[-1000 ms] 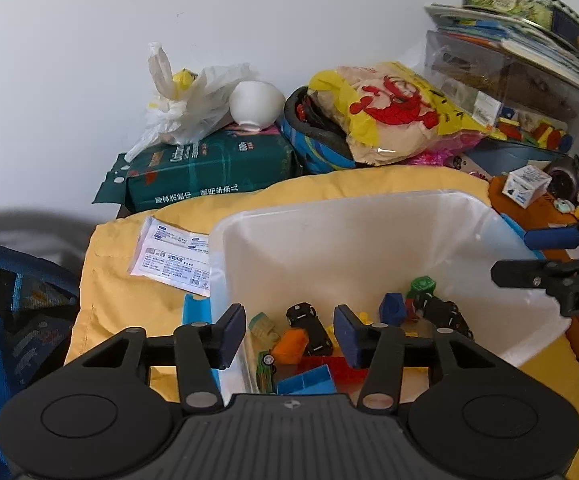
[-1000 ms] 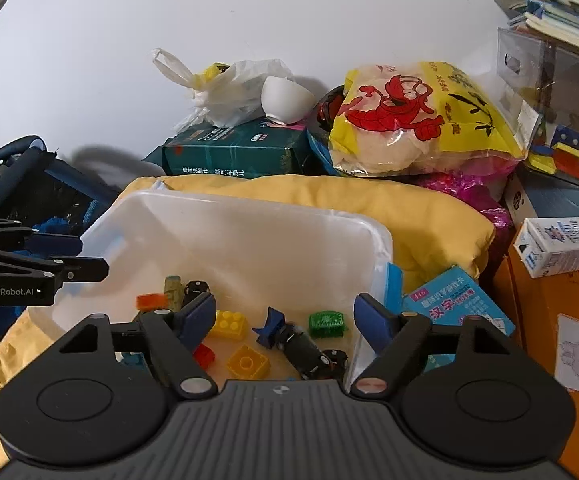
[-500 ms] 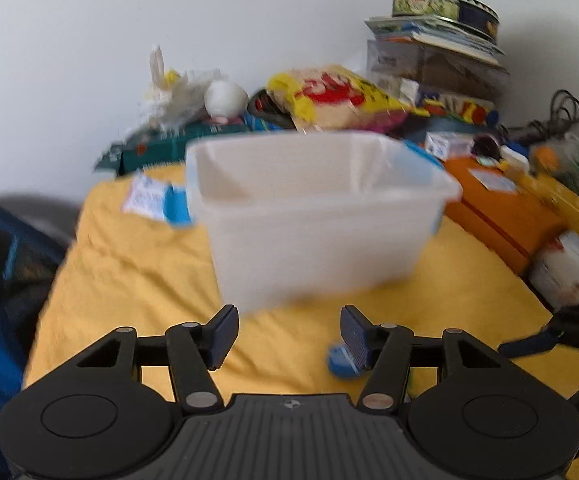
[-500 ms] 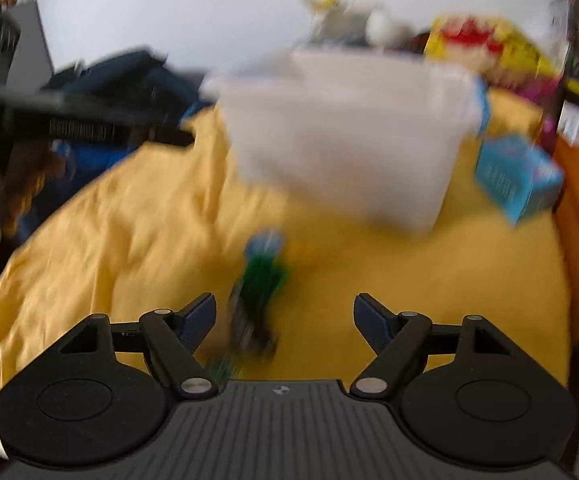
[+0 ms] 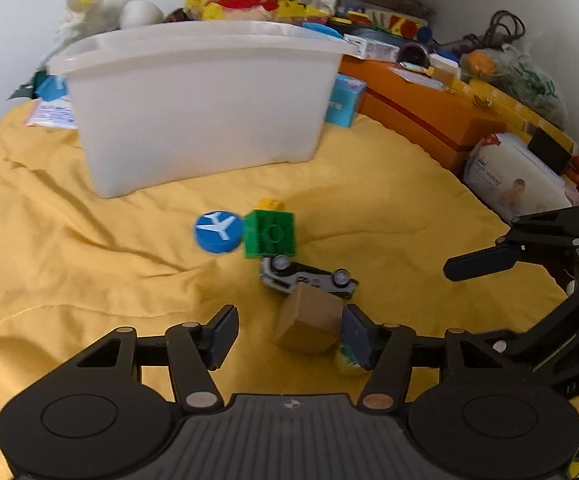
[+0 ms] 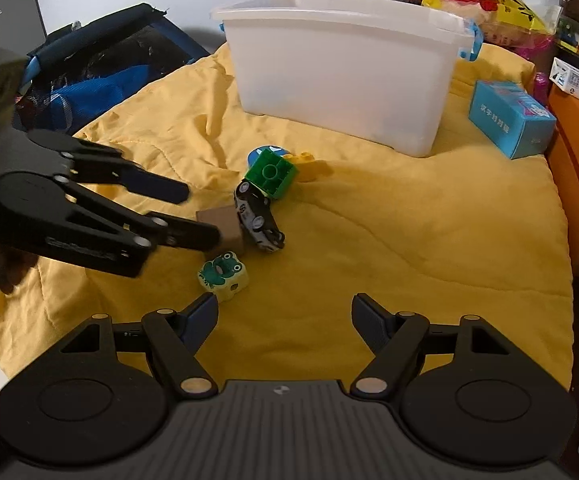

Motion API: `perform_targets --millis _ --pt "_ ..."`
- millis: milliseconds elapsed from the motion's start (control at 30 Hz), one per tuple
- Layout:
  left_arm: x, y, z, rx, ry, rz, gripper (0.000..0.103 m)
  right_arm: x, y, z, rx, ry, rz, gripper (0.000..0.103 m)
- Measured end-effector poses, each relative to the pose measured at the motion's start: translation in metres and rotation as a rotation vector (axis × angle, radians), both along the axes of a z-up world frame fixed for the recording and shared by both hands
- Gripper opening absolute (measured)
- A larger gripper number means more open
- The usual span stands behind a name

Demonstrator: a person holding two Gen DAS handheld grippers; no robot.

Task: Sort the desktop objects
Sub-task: 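Grasp a wooden cube with the left tool while the right tool grasps a frog block, then carry the wooden cube and frog block over the white bin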

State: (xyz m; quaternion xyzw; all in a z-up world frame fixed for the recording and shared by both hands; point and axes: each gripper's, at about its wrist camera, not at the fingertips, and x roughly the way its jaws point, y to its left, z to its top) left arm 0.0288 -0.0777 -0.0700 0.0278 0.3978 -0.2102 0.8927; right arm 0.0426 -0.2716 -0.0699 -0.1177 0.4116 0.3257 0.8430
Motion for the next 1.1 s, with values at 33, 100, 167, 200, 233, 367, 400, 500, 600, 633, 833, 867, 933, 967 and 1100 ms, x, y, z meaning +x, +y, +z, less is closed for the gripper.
perform_targets --millis 33,100,167,200,233,367,400,500,600,633,833,867,933,967,1100 --pt "0.000 -0.004 -0.002 0.009 0.001 -0.011 0.054 -0.002 0.001 -0.002 0.001 0.002 -0.004 0.077" --pt "0.001 -0.006 -0.007 -0.001 0.019 -0.033 0.050 -0.003 0.003 -0.004 0.003 0.004 -0.004 0.077" --pt "0.001 -0.006 -0.010 -0.009 0.017 -0.033 0.050 -0.003 0.006 -0.005 0.003 0.001 0.007 0.077" --pt "0.001 -0.006 -0.010 -0.015 0.017 -0.036 0.045 -0.004 0.007 -0.006 0.000 -0.002 0.014 0.077" --pt "0.002 -0.004 -0.009 -0.023 0.018 -0.037 0.038 -0.004 0.009 -0.007 -0.004 -0.005 0.019 0.077" --pt "0.001 0.008 -0.007 -0.012 0.003 -0.015 0.034 -0.006 0.016 -0.011 -0.022 -0.017 0.052 0.070" --pt "0.001 0.013 -0.006 -0.009 0.002 0.000 0.034 -0.006 0.019 -0.012 -0.028 -0.022 0.063 0.066" --pt "0.000 0.031 0.000 -0.017 0.000 0.065 0.034 -0.004 0.026 -0.015 -0.025 -0.028 0.090 0.064" --pt "-0.003 0.048 0.005 -0.018 0.001 0.110 0.034 -0.001 0.037 -0.019 -0.019 -0.038 0.115 0.064" --pt "-0.003 0.052 0.005 -0.014 0.002 0.121 0.034 0.000 0.041 -0.021 -0.021 -0.037 0.123 0.061" --pt "-0.009 0.068 0.015 -0.015 0.000 0.183 0.034 0.002 0.053 -0.018 -0.018 -0.021 0.156 0.036" --pt "-0.009 0.070 0.020 -0.018 -0.007 0.196 0.034 0.002 0.050 -0.014 -0.007 -0.023 0.148 0.036" --pt "-0.006 0.075 0.031 -0.027 -0.020 0.214 0.034 0.003 0.042 0.003 0.036 -0.036 0.113 0.037" --pt "-0.004 0.076 0.038 -0.031 -0.032 0.219 0.034 0.005 0.038 0.013 0.063 -0.042 0.095 0.037" --pt "0.016 0.080 0.070 -0.034 -0.083 0.233 0.035 0.026 0.026 0.060 0.154 -0.112 0.028 0.037"
